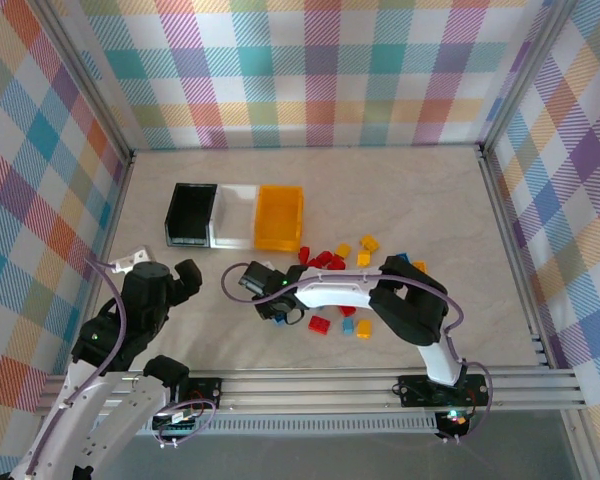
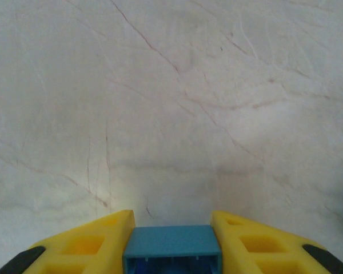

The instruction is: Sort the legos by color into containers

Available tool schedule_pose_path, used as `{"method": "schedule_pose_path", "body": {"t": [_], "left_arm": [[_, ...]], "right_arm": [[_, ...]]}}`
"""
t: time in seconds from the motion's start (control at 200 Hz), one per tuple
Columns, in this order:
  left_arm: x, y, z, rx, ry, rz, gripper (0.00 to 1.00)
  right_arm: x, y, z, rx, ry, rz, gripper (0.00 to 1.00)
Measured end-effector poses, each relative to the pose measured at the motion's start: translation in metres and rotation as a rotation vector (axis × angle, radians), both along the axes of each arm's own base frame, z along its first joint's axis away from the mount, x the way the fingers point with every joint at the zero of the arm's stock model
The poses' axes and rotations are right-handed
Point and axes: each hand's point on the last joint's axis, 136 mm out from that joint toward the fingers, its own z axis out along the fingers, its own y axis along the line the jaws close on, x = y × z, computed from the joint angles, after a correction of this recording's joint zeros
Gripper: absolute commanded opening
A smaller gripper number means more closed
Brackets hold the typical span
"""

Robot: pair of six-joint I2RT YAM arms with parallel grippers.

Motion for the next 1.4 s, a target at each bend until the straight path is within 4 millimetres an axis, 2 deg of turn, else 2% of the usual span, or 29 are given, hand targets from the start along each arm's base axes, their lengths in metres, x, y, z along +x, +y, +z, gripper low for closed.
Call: {"method": "schedule_pose_path", "body": {"t": [0.115,0.24,0.295,0.37,0.475,0.61,0.67,0.745,0.84,0.94,1.035,1.09,1.155,1.24,1.405], "left_arm": [[0.002,-0.003,-0.003,-0.005,0.013,-0.011,1.00],[0.006,-0.008,-0.004,-0.017,0.015,-0.025,1.00],[0.007,-0.011,-0.006,-0.024,0.020,-0.034,1.00],[0.009,-0.015,-0.010,-0.033,0.032,-0.048,1.00],[0.012,-0.022,-0.019,-0.040,0.062,-0.072,1.00],[0.016,-0.030,-0.028,-0.046,0.106,-0.102,1.00],[0.018,-0.033,-0.031,-0.047,0.119,-0.113,1.00],[0.020,-0.035,-0.033,-0.043,0.125,-0.122,1.00],[0.020,-0.034,-0.041,-0.031,0.145,-0.119,1.00],[0.025,-0.040,-0.054,-0.029,0.182,-0.144,1.00],[0.039,-0.054,-0.075,-0.022,0.262,-0.180,1.00],[0.047,-0.063,-0.090,-0.023,0.310,-0.204,1.00],[0.056,-0.074,-0.111,-0.019,0.378,-0.240,1.00],[0.064,-0.087,-0.132,0.003,0.446,-0.300,1.00],[0.098,-0.114,-0.146,0.073,0.496,-0.410,1.00]], "right_arm": [[0.000,-0.002,0.020,0.025,-0.014,0.003,0.40],[0.012,-0.002,0.067,0.099,-0.060,0.007,0.40],[0.025,-0.001,0.092,0.141,-0.090,0.003,0.40],[0.055,-0.001,0.127,0.204,-0.143,-0.023,0.40],[0.099,-0.012,0.161,0.264,-0.203,-0.072,0.40],[0.150,-0.024,0.180,0.296,-0.241,-0.124,0.40],[0.170,-0.028,0.178,0.298,-0.246,-0.144,0.42],[0.182,-0.031,0.167,0.287,-0.232,-0.146,0.49],[0.175,-0.028,0.150,0.276,-0.186,-0.111,0.54],[0.151,-0.022,0.128,0.268,-0.133,-0.067,0.56],[0.115,-0.036,0.099,0.238,-0.060,-0.052,0.61],[0.097,-0.048,0.090,0.221,-0.023,-0.057,0.64],[0.085,-0.061,0.091,0.221,-0.005,-0.062,0.67],[0.076,-0.072,0.106,0.256,-0.015,-0.075,0.70],[0.066,-0.085,0.132,0.325,-0.054,-0.089,0.73]]}}
